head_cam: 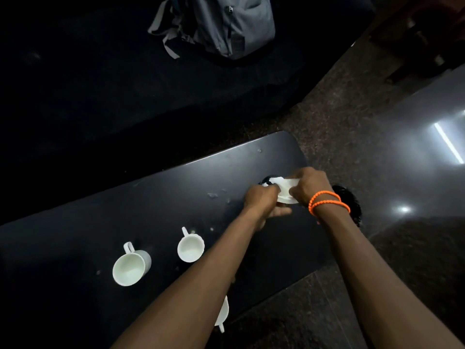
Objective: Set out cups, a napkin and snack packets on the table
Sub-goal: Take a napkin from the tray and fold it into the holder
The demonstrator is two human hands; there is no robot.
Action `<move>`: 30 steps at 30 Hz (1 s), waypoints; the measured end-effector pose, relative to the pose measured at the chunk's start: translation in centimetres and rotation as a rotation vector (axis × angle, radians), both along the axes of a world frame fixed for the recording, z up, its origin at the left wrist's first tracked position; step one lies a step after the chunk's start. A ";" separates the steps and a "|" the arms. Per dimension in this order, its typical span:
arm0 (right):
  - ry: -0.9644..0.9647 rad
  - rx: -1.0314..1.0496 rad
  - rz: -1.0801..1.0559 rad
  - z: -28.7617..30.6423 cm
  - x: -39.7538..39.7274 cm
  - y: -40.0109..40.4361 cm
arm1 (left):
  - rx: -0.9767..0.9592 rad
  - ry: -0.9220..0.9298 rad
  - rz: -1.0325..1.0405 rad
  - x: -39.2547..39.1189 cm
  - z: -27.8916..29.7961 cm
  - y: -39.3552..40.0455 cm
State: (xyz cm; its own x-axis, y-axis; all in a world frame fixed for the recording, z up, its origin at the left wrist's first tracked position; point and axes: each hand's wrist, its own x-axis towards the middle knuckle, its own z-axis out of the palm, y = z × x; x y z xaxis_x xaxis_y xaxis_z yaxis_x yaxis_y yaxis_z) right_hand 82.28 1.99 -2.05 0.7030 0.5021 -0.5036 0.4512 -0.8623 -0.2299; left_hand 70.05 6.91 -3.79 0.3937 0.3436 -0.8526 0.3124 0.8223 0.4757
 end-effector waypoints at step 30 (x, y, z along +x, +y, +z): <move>0.703 0.603 -0.910 -5.6 -3.7 -4.4 | 0.155 0.030 -0.056 -1.9 -3.9 -1.2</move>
State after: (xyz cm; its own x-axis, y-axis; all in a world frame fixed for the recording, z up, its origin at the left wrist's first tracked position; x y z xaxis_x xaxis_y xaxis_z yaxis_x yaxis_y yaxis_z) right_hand 78.60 -2.43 -7.70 0.5888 0.2620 -0.7647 -0.6133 -0.4715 -0.6337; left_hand 68.17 5.67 -7.73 0.3908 0.4503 -0.8028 0.3720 0.7205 0.5852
